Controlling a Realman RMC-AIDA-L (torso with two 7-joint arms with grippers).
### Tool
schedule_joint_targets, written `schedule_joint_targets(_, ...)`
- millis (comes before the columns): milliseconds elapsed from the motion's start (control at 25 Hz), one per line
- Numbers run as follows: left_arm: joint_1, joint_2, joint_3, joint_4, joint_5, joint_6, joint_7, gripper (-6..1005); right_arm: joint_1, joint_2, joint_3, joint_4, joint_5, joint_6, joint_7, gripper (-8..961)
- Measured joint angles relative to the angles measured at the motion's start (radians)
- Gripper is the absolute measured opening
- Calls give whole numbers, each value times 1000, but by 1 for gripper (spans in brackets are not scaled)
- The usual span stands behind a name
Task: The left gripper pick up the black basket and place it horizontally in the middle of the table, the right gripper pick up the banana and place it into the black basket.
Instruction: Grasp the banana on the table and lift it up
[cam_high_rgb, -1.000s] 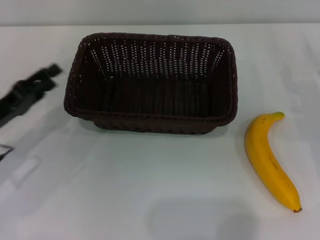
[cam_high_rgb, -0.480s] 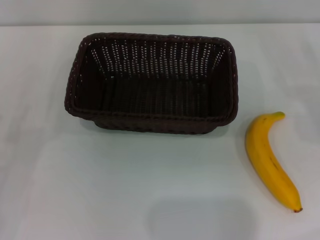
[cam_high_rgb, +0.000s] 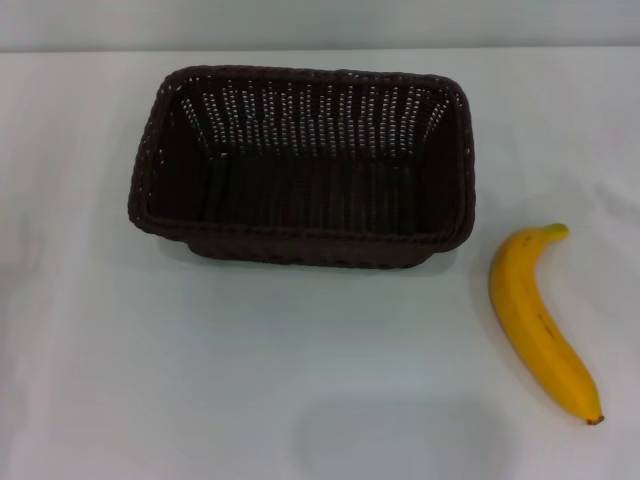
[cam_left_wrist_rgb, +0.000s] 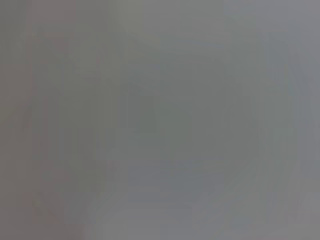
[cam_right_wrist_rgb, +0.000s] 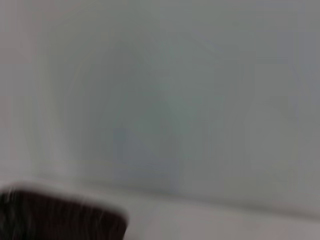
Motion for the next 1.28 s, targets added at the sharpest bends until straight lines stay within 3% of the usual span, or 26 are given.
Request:
schedule_joint_targets(120, -14, 0, 0, 0, -23, 34, 5, 700, -8, 31, -54, -207, -230, 56, 187, 838)
schedule_joint_targets(360, -47, 2, 0, 0, -53, 102, 40, 699, 6, 33, -296, -520, -549, 132, 528, 834)
schedule_joint_targets(560, -70, 4, 0, 7, -59, 137, 44, 700, 50, 33, -424, -681, -691, 267, 747, 829)
schedule_joint_targets(720, -82, 6, 0, 8, -59, 140, 51, 700, 103, 34, -556, -702, -783, 334, 880, 825)
schedule_joint_targets(840, -92, 6, 0, 9, -61, 142, 66, 700, 155, 36, -703, -673, -913, 349, 1018, 822)
schedule_joint_targets(1000, -108, 6, 0, 12, -72, 161, 69, 700, 206, 39, -815, -620, -1006, 352, 1133, 818)
schedule_joint_targets(1280, -116, 8, 0, 20, -74, 164, 71, 700, 228, 40, -858, -549, -1021, 333, 1213, 810)
